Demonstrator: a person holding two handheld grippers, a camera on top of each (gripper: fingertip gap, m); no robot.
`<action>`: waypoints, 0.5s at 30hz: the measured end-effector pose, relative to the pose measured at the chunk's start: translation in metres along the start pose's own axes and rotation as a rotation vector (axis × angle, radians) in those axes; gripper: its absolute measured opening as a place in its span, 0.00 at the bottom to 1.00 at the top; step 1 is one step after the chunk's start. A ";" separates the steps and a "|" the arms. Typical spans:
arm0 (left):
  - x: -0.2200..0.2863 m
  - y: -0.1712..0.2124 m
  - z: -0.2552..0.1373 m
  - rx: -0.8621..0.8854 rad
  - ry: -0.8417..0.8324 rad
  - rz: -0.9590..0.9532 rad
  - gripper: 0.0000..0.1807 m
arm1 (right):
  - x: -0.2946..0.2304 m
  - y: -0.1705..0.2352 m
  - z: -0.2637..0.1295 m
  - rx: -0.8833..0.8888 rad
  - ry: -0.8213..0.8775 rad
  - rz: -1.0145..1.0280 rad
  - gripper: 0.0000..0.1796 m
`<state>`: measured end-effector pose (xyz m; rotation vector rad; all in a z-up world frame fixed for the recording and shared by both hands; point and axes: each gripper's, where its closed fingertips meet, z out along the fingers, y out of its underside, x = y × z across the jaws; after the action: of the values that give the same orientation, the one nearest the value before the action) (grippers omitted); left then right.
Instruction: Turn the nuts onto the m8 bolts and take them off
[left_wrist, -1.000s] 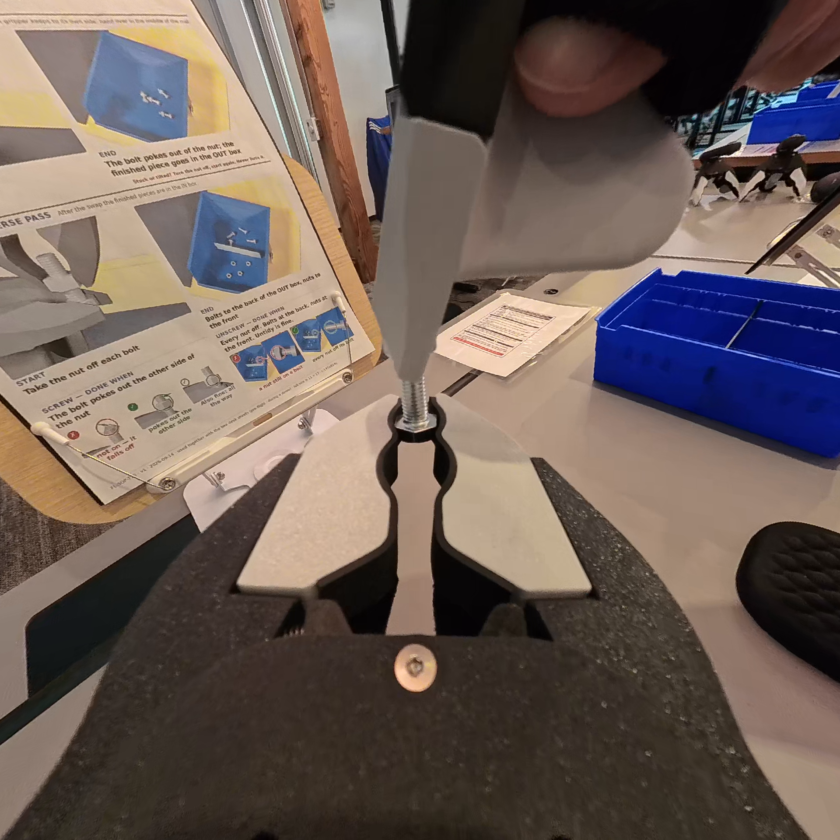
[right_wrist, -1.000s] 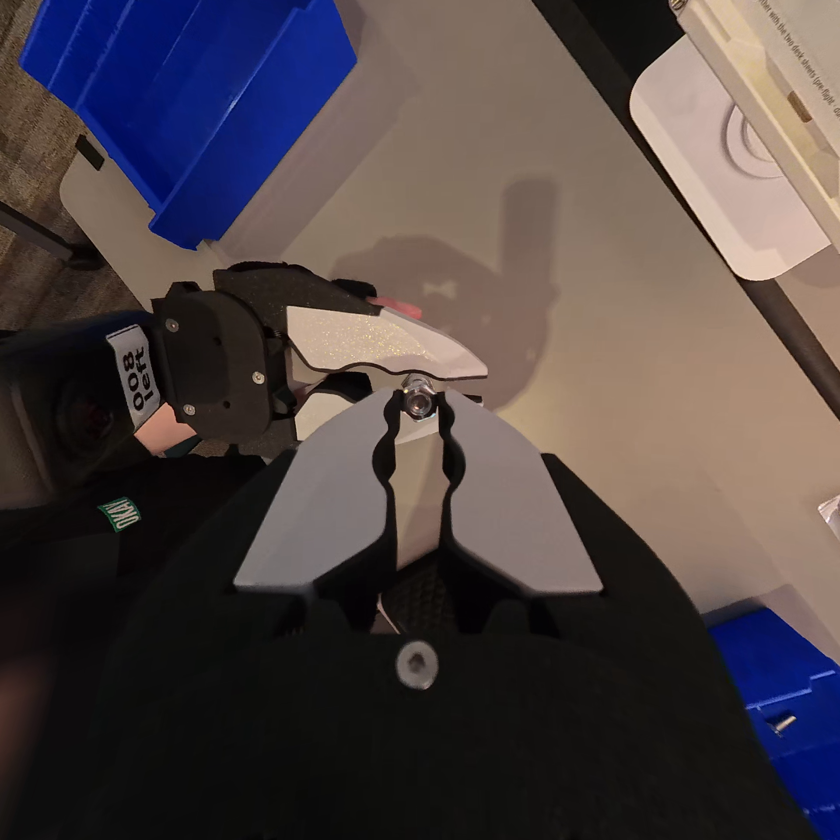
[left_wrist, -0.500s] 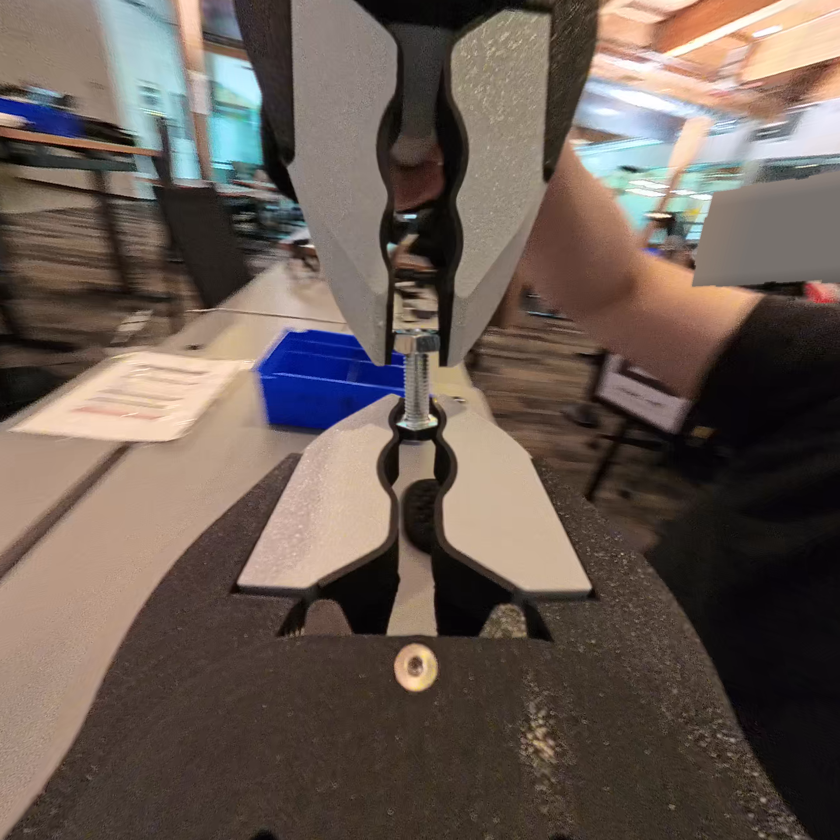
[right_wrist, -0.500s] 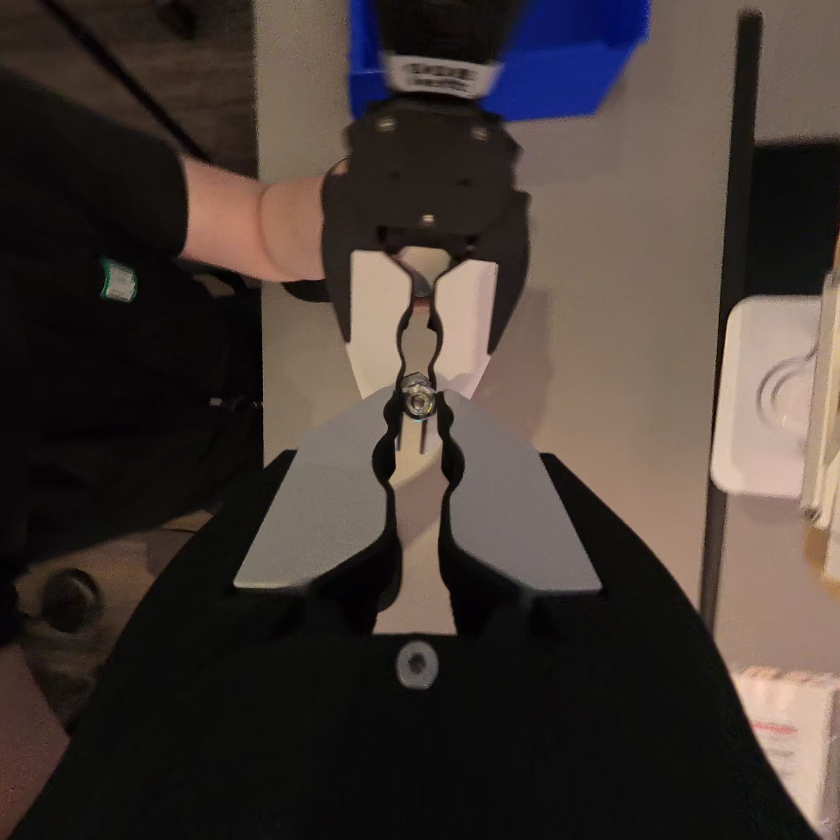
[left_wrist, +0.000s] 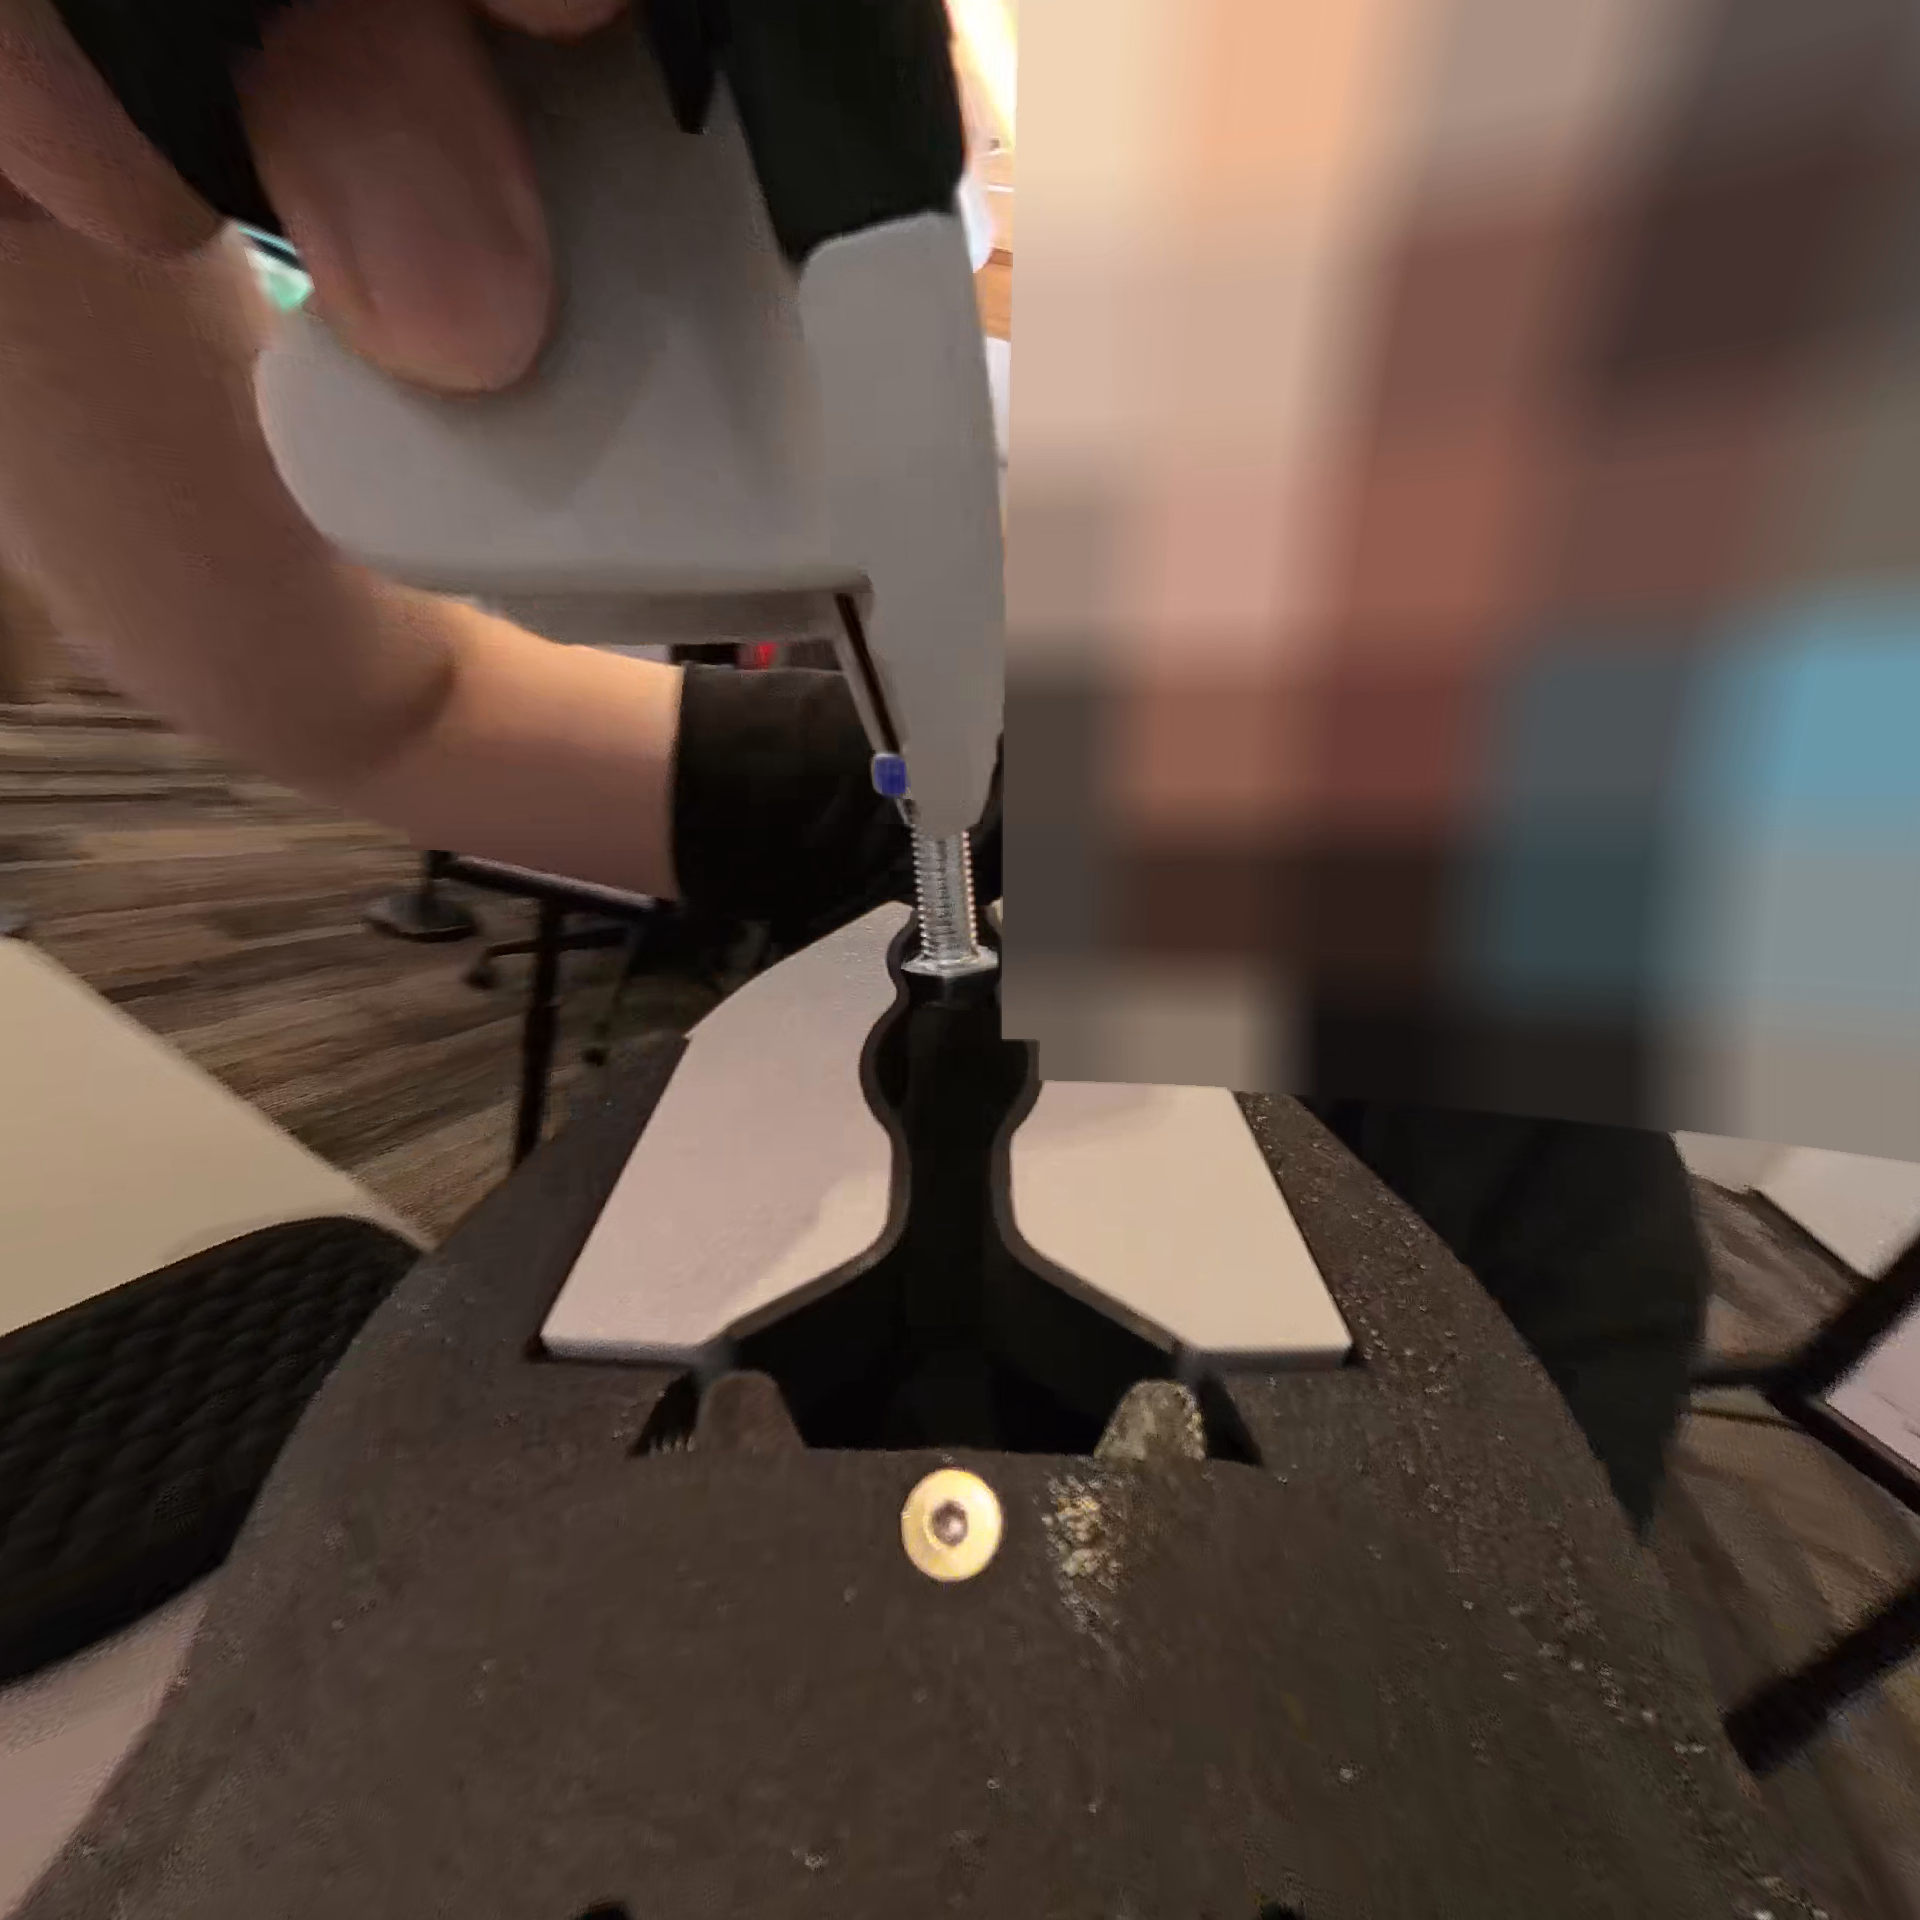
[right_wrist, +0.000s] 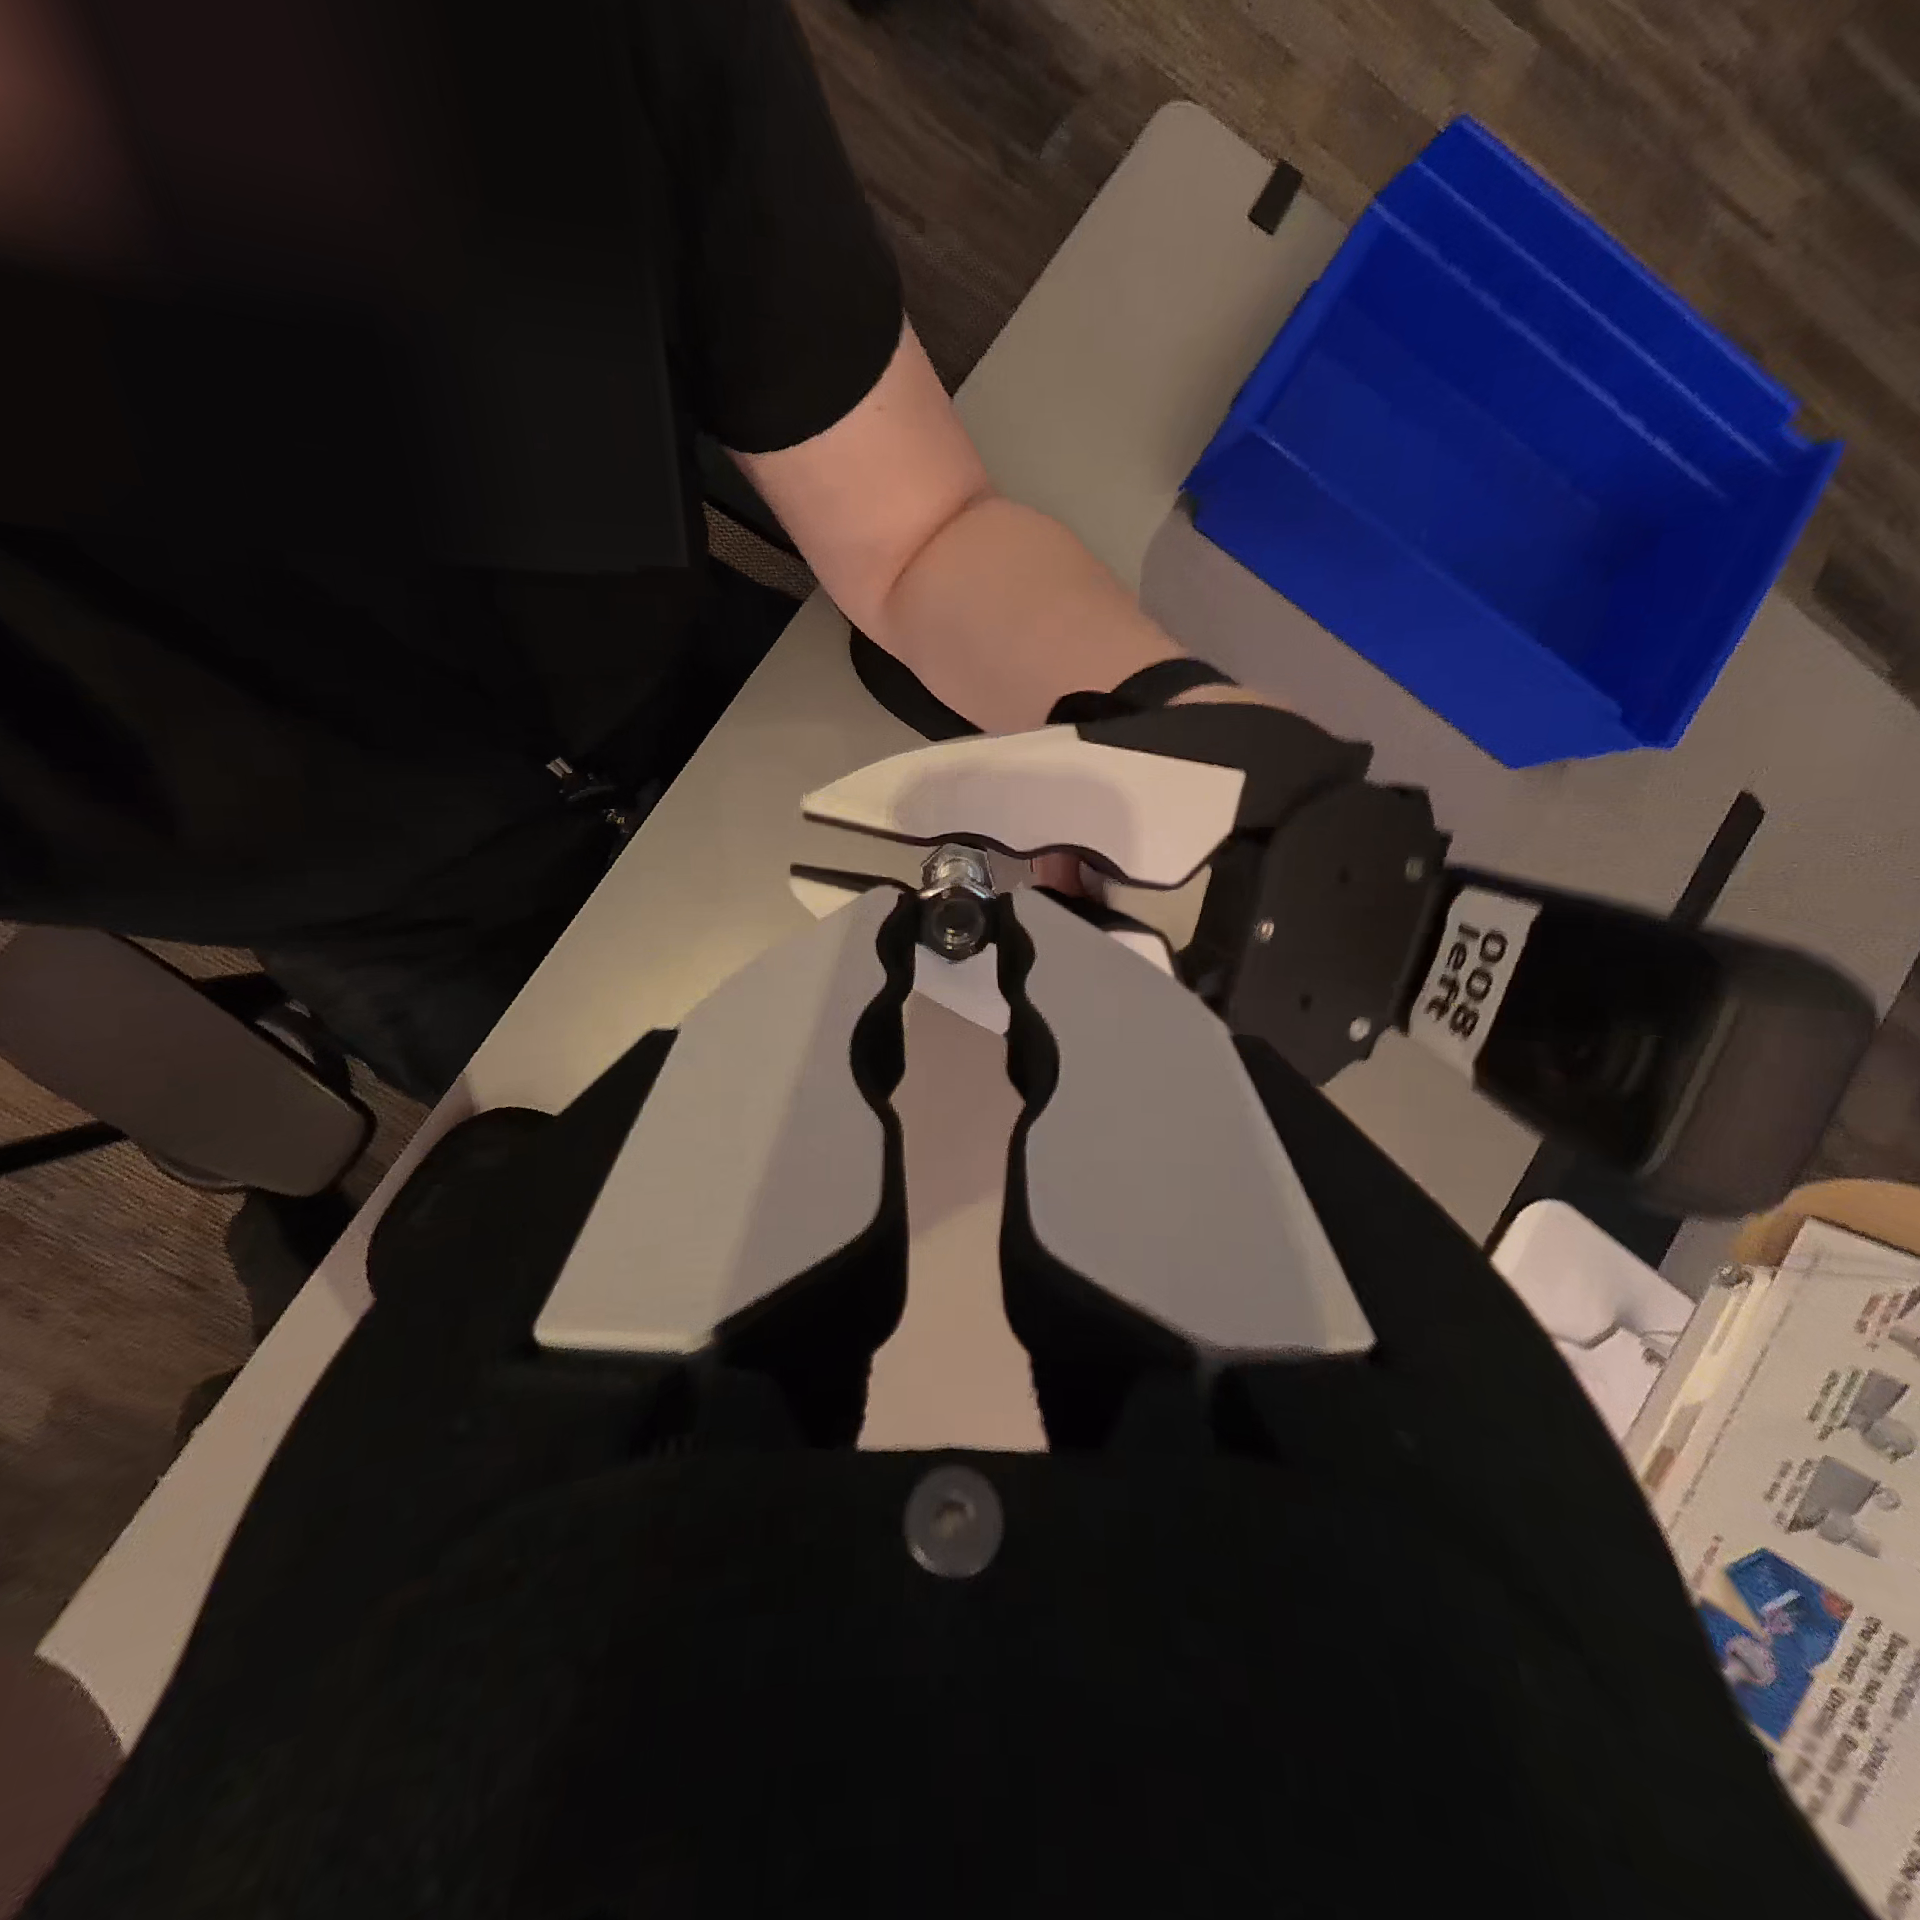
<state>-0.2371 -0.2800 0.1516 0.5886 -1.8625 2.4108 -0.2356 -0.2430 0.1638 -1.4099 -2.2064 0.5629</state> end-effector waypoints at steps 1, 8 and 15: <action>0.004 0.001 0.003 -0.002 0.050 -0.012 0.06 | -0.003 -0.003 0.001 0.001 -0.007 -0.020 0.08; 0.016 0.013 0.022 -0.066 0.229 -0.078 0.06 | -0.024 -0.011 0.007 -0.023 -0.117 -0.066 0.08; 0.006 0.011 0.028 -0.067 0.133 -0.038 0.05 | -0.028 -0.008 0.001 0.001 -0.155 -0.057 0.08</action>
<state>-0.2383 -0.3108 0.1491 0.4437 -1.8529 2.2926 -0.2320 -0.2722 0.1631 -1.3388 -2.3579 0.6739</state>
